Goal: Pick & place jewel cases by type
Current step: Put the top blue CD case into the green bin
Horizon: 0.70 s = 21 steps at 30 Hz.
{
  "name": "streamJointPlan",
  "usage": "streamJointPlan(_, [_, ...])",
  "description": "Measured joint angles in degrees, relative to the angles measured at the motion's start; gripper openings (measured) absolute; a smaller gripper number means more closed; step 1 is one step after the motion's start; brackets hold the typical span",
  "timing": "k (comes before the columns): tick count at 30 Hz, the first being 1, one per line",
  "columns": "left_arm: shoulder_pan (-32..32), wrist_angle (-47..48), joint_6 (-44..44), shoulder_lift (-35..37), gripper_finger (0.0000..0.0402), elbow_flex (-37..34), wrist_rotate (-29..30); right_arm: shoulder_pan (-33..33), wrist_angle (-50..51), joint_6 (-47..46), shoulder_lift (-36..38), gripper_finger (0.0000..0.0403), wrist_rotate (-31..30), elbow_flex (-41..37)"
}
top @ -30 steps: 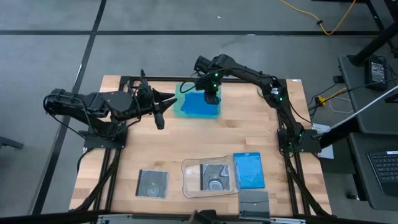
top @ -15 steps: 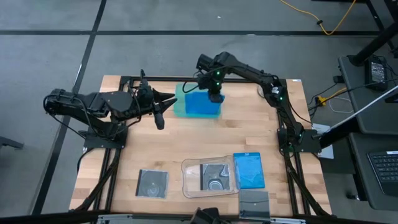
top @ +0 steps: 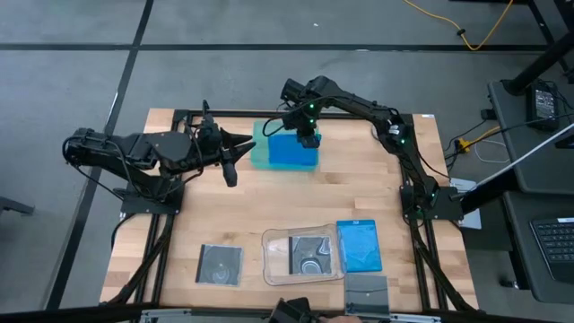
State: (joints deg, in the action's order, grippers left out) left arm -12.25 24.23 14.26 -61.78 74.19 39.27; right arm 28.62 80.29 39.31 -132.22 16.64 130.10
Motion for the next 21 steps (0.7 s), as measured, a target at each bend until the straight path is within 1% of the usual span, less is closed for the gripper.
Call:
streamJointPlan(9, [0.0, 0.0, 0.0, 0.0, 0.0082, 0.0, 0.0, -0.1, -1.5, 0.5, -2.3, 0.0048, -0.9, -0.2])
streamJointPlan(17, [0.0, 0.0, 0.0, 0.0, 0.0082, 0.0, 0.0, -0.4, -2.5, 1.7, -2.5, 0.0050, -1.8, -0.2])
streamJointPlan(21, [0.0, 0.0, 0.0, 0.0, 0.0082, 0.0, 0.0, -0.4, -2.9, 1.8, -2.6, 0.0064, -2.2, -0.2])
